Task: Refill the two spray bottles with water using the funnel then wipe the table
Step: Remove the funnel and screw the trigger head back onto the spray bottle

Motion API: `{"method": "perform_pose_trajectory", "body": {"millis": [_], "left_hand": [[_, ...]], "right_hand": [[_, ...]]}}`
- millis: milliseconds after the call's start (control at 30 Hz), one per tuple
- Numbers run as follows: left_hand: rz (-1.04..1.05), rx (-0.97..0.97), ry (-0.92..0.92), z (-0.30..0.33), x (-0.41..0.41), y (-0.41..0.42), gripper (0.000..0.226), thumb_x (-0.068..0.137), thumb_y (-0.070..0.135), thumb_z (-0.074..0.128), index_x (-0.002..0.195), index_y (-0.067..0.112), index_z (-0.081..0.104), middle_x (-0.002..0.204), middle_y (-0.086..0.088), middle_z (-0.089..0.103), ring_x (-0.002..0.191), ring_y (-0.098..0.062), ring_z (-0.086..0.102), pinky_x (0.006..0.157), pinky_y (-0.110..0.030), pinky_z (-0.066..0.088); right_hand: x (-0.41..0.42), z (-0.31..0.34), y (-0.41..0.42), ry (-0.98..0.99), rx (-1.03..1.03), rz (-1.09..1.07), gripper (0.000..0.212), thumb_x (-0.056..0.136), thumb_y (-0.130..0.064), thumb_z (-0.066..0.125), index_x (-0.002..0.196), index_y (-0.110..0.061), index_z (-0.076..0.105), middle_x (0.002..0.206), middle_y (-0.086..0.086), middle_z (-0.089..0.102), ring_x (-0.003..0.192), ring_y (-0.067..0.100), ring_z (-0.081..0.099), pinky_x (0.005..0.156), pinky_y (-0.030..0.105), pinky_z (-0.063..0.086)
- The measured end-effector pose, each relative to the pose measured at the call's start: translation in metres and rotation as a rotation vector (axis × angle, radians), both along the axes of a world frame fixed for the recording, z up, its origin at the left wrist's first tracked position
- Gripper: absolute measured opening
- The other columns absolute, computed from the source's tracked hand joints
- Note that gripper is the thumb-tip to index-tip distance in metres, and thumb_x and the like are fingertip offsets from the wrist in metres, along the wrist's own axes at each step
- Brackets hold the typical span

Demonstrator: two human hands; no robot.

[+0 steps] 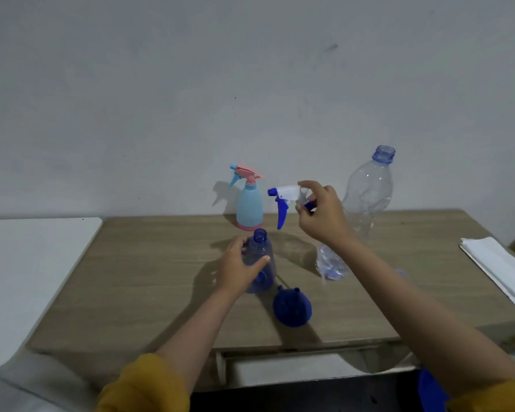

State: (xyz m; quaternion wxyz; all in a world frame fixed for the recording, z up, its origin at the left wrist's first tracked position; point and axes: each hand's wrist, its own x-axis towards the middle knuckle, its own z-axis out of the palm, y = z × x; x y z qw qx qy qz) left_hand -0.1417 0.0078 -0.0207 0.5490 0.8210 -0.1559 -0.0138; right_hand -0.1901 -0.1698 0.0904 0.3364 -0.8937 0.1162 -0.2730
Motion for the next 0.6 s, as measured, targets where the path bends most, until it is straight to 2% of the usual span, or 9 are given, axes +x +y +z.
{"method": "perform_pose_trajectory", "body": {"millis": [33, 100, 200, 333, 467, 600], "left_hand": [[-0.003, 0.004, -0.005, 0.000, 0.000, 0.000, 0.050, 0.067, 0.026, 0.082, 0.110, 0.017, 0.058, 0.103, 0.005, 0.062, 0.095, -0.016, 0.060, 0.083, -0.031, 0.050], [-0.016, 0.021, -0.006, 0.000, 0.002, 0.000, 0.052, 0.066, 0.029, 0.082, 0.111, 0.017, 0.057, 0.106, 0.003, 0.062, 0.096, -0.014, 0.059, 0.082, -0.031, 0.051], [-0.031, 0.022, 0.007, 0.002, 0.003, 0.001, 0.054, 0.065, 0.030, 0.083, 0.111, 0.017, 0.057, 0.107, 0.003, 0.063, 0.095, -0.012, 0.058, 0.080, -0.027, 0.049], [-0.060, -0.019, 0.072, 0.009, 0.000, 0.001, 0.053, 0.067, 0.028, 0.082, 0.111, 0.019, 0.055, 0.106, 0.007, 0.060, 0.094, -0.010, 0.058, 0.076, -0.022, 0.046], [-0.073, -0.022, 0.078, 0.014, -0.002, 0.002, 0.048, 0.070, 0.025, 0.081, 0.110, 0.017, 0.055, 0.105, 0.005, 0.060, 0.096, -0.012, 0.058, 0.077, -0.022, 0.044], [-0.085, 0.003, 0.063, 0.017, -0.005, 0.005, 0.046, 0.073, 0.025, 0.079, 0.111, 0.017, 0.055, 0.104, 0.007, 0.060, 0.094, -0.009, 0.056, 0.073, -0.016, 0.041]], "right_hand": [[0.000, 0.009, 0.002, -0.029, -0.010, -0.004, 0.042, 0.086, -0.011, 0.063, 0.125, -0.019, 0.053, 0.101, 0.011, 0.051, 0.072, 0.000, 0.050, 0.070, 0.002, 0.040], [0.000, 0.028, 0.005, -0.095, 0.001, -0.014, 0.039, 0.084, -0.015, 0.066, 0.121, -0.018, 0.053, 0.094, 0.008, 0.057, 0.074, 0.004, 0.053, 0.066, 0.005, 0.039], [-0.004, 0.062, 0.010, -0.225, 0.116, -0.023, 0.037, 0.082, -0.021, 0.072, 0.115, -0.020, 0.055, 0.084, -0.004, 0.062, 0.073, 0.007, 0.061, 0.066, 0.014, 0.048], [-0.008, 0.096, 0.020, -0.376, 0.226, 0.007, 0.038, 0.079, -0.020, 0.075, 0.111, -0.018, 0.055, 0.084, 0.001, 0.071, 0.072, 0.012, 0.068, 0.067, 0.019, 0.054], [-0.005, 0.102, 0.035, -0.474, 0.272, 0.020, 0.039, 0.078, -0.019, 0.075, 0.110, -0.017, 0.054, 0.081, 0.001, 0.071, 0.070, 0.007, 0.069, 0.066, 0.018, 0.054], [0.000, 0.087, 0.047, -0.468, 0.276, 0.033, 0.039, 0.077, -0.018, 0.077, 0.109, -0.016, 0.054, 0.078, -0.003, 0.068, 0.067, 0.004, 0.067, 0.066, 0.018, 0.055]]}}
